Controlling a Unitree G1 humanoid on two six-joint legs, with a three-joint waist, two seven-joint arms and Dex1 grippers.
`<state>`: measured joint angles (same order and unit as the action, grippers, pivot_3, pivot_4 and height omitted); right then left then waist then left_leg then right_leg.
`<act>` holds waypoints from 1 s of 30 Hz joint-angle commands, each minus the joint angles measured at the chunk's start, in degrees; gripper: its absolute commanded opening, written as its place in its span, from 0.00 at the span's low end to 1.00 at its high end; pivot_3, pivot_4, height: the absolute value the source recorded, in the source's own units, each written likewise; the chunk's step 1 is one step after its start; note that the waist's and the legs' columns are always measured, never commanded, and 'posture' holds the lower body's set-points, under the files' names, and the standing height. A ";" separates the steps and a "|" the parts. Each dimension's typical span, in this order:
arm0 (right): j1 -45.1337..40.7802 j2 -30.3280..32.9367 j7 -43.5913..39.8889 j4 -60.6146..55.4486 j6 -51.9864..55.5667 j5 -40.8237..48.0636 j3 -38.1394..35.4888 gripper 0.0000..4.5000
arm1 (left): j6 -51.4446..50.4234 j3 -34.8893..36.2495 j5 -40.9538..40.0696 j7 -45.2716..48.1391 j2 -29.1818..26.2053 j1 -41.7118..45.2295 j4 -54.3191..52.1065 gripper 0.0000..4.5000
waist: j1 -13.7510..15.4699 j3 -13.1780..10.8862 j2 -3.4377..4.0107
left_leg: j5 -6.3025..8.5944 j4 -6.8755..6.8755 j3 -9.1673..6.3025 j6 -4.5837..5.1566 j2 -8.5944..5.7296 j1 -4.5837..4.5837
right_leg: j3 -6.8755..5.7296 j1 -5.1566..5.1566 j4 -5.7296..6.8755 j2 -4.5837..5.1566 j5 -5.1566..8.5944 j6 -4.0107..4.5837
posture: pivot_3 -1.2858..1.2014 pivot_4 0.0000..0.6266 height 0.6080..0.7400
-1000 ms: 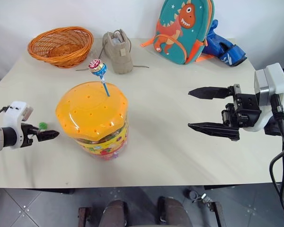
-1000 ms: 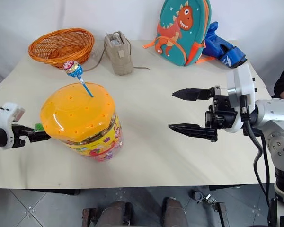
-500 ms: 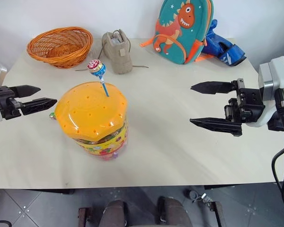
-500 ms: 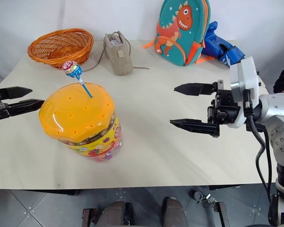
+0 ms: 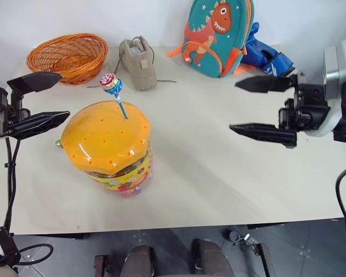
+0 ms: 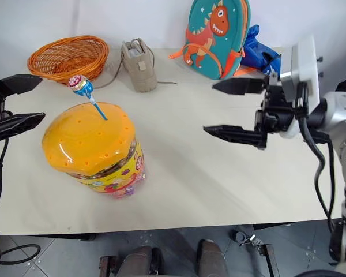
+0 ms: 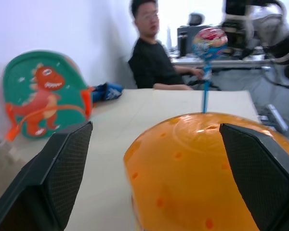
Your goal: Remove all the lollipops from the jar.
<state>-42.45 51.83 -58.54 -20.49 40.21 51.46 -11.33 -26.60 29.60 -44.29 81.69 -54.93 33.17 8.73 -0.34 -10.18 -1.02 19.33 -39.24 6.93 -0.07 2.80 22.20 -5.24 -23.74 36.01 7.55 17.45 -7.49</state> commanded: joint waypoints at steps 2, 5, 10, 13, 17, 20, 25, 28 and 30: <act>-5.22 -2.44 3.36 -1.53 3.13 1.67 2.99 1.00 | 1.79 0.45 -1.09 6.41 -2.38 -0.93 1.79 1.00 | 0.00 0.00 0.00 | 0.00 0.00 0.00 0.00 0.00 0.00 | 0.00 -0.01 0.00 0.00 0.00 0.00 | 0.52 0.24 1.00; -8.45 -5.43 3.67 -0.12 3.76 0.55 6.69 1.00 | 1.62 0.70 -0.86 8.06 -3.76 -2.48 2.56 1.00 | 0.02 0.00 0.00 | 0.01 0.00 0.00 0.01 0.00 0.02 | 0.00 0.00 -0.02 0.01 0.00 0.00 | 0.52 0.24 1.00; -15.30 -15.26 5.87 5.94 3.32 -3.78 14.08 1.00 | 2.02 3.22 -1.67 6.76 -4.85 -7.78 1.44 1.00 | -0.63 -0.01 0.01 | 0.01 0.01 0.00 0.01 0.02 0.02 | 0.00 -0.04 0.02 0.01 0.00 0.00 | 0.52 0.24 1.00; -17.52 -19.88 6.73 9.30 3.40 -5.51 15.92 1.00 | 1.38 5.50 -2.40 5.20 -4.70 -11.54 -0.21 1.00 | -1.22 0.00 0.01 | 0.01 0.03 -0.03 0.01 0.01 0.09 | -0.04 -0.08 0.04 0.01 0.00 0.00 | 0.52 0.24 1.00; -19.50 -24.89 6.19 12.74 2.74 -7.07 17.48 1.00 | 1.21 9.15 -2.96 3.81 -4.28 -16.16 -2.21 1.00 | -1.47 -0.01 0.01 | 0.02 0.03 -0.03 0.03 0.00 0.15 | -0.10 -0.12 0.02 0.05 0.00 0.00 | 0.52 0.24 1.00; -20.61 -28.01 5.50 14.56 2.30 -7.87 17.86 1.00 | 1.01 11.65 -3.44 3.23 -4.18 -18.76 -3.27 1.00 | -1.66 -0.01 0.01 | 0.02 0.04 -0.02 0.03 0.03 0.15 | -0.19 -0.15 0.02 0.04 0.00 0.00 | 0.52 0.24 1.00; -22.26 -32.67 3.74 16.45 1.36 -8.63 18.61 1.00 | 1.57 16.41 -3.55 1.60 -3.68 -22.68 -3.47 1.00 | -1.76 -0.01 0.01 | 0.02 0.04 -0.02 0.03 0.04 0.15 | -0.21 -0.16 0.02 0.05 0.00 0.01 | 0.52 0.24 1.00; -23.51 -36.33 2.07 18.09 -0.32 -11.06 21.58 1.00 | 1.96 17.89 -3.52 0.21 -2.39 -25.31 -4.72 1.00 | -2.13 -0.01 0.02 | 0.03 0.06 -0.02 0.02 0.05 0.14 | -0.23 -0.17 0.03 0.04 0.01 0.02 | 0.52 0.24 1.00; -24.30 -38.62 2.21 19.81 -1.79 -12.82 22.49 1.00 | 1.91 17.61 -4.12 -0.93 -1.46 -25.37 -6.02 1.00 | -2.53 -0.01 0.02 | 0.03 0.09 -0.02 0.01 0.05 0.13 | -0.23 -0.17 0.05 0.05 0.01 0.02 | 0.52 0.24 1.00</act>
<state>-65.08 14.41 -56.10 -1.11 40.48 39.64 11.06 -25.36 45.86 -47.05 81.78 -56.66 7.91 4.73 -2.87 -10.18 -1.00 19.36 -39.15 6.88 -0.06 2.85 22.34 -5.50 -23.91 36.08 7.60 17.46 -7.47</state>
